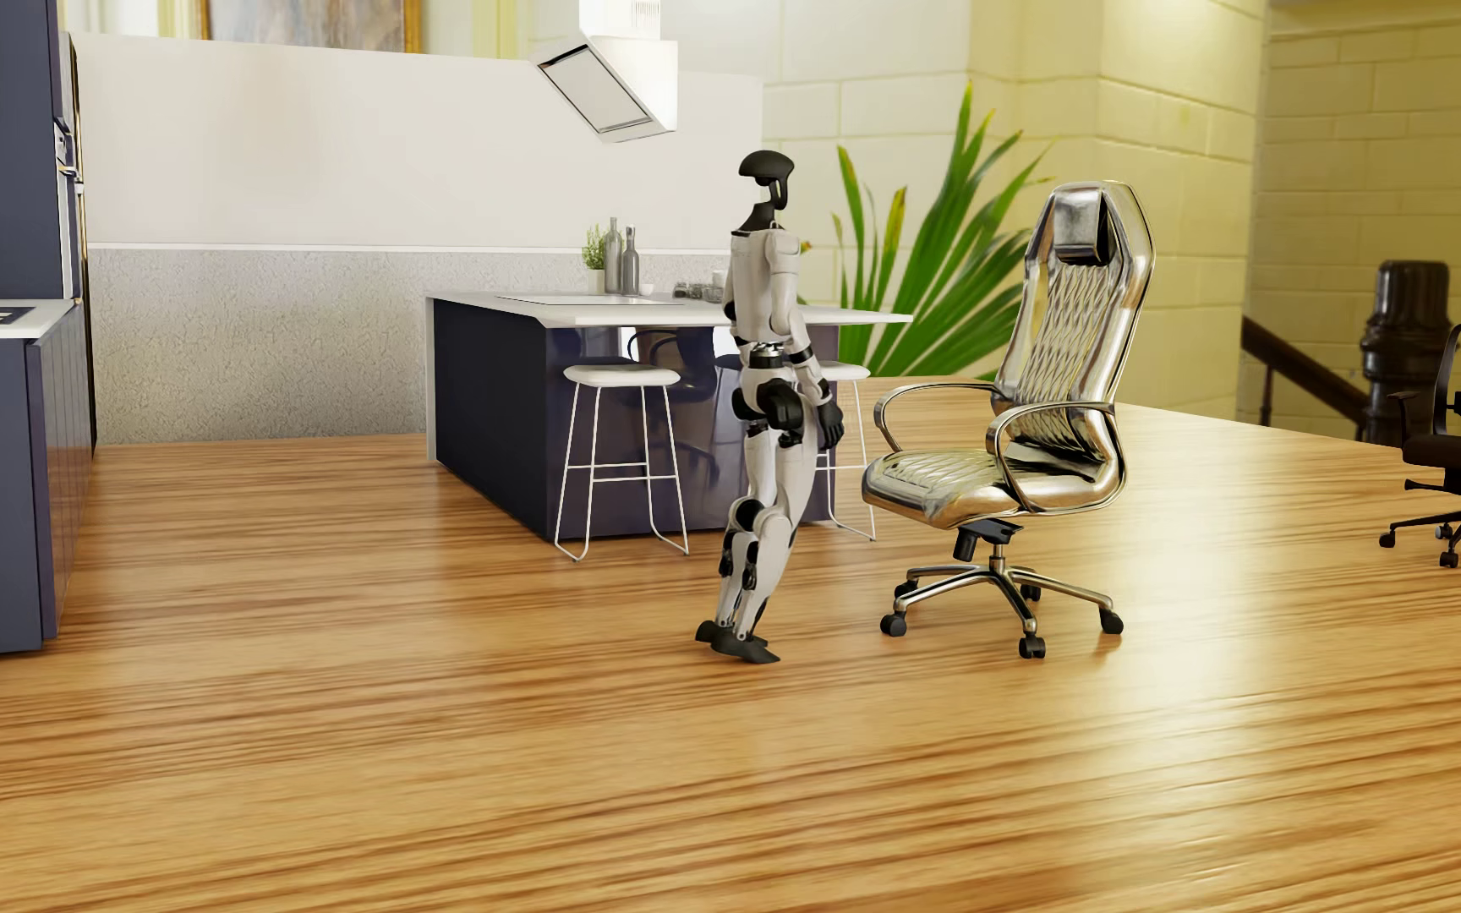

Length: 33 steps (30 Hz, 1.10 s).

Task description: Stand still

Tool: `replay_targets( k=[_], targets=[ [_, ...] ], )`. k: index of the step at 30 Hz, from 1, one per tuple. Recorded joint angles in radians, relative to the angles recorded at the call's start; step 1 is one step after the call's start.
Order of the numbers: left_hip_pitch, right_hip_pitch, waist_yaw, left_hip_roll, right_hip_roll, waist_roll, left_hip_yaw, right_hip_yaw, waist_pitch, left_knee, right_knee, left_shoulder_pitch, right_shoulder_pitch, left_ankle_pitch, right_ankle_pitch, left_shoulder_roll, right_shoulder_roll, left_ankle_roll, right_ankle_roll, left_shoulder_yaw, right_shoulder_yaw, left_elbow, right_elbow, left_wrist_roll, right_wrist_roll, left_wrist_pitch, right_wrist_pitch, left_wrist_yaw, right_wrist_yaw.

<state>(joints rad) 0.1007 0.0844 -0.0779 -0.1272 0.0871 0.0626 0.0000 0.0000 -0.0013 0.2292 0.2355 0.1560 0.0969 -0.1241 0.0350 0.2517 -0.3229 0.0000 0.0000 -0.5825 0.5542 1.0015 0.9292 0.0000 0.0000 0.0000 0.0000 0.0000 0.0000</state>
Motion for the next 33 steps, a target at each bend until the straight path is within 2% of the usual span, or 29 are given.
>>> replay_targets(
  k=[9,15,33],
  targets=[
    [-0.001,-0.002,-0.003,-0.001,-0.004,0.0,0.0,0.0,0.003,-0.005,-0.004,-0.002,-0.003,0.004,0.008,0.004,0.0,0.0,0.0,-0.029,0.003,-0.003,0.006,0.0,0.0,0.0,0.0,0.0,0.0],
    [-0.002,-0.002,-0.002,-0.002,-0.002,-0.001,0.0,0.0,-0.001,-0.006,-0.003,0.005,0.002,0.005,-0.001,-0.004,0.004,0.0,0.0,0.014,-0.012,0.002,0.004,0.0,0.0,0.0,0.0,0.0,0.0],
    [-0.002,0.004,-0.004,-0.002,-0.006,-0.001,0.0,0.0,0.002,0.002,-0.004,0.007,0.009,0.005,0.009,-0.006,0.006,0.0,0.0,0.028,-0.025,0.006,0.0,0.0,0.0,0.0,0.0,0.0,0.0]
  ],
)
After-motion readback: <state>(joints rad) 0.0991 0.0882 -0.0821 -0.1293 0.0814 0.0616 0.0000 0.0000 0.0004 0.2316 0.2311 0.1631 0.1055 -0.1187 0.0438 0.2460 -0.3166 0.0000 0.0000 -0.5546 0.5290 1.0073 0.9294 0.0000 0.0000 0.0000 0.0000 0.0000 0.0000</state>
